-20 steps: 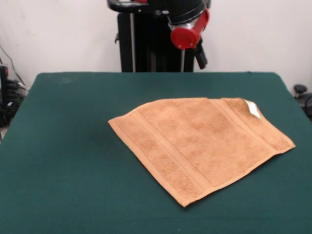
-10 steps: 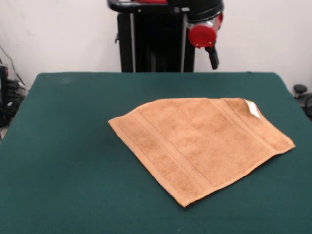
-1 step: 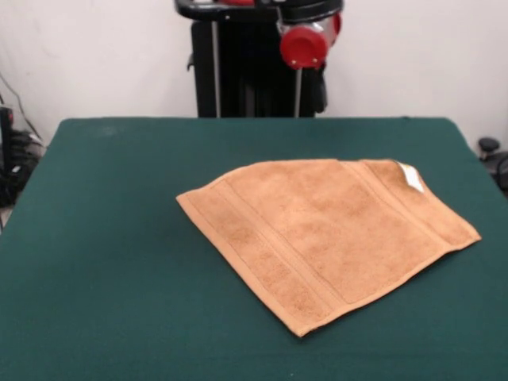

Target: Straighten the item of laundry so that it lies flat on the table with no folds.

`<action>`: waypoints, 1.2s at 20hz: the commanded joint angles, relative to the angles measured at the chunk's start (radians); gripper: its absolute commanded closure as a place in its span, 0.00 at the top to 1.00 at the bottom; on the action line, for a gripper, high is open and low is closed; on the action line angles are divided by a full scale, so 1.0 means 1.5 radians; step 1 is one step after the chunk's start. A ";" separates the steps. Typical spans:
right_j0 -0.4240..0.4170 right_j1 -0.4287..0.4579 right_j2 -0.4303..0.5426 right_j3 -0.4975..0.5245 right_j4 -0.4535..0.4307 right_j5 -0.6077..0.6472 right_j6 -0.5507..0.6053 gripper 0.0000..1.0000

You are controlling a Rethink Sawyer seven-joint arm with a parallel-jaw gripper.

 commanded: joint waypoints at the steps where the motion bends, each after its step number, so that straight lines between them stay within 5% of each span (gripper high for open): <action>1: 0.002 -0.095 -0.069 0.037 -0.015 -0.023 0.086 0.00; 11: -0.001 -0.177 -0.079 0.026 -0.058 -0.174 0.130 0.00; 24: 0.043 -0.099 -0.206 -0.035 -0.121 -0.208 0.079 0.00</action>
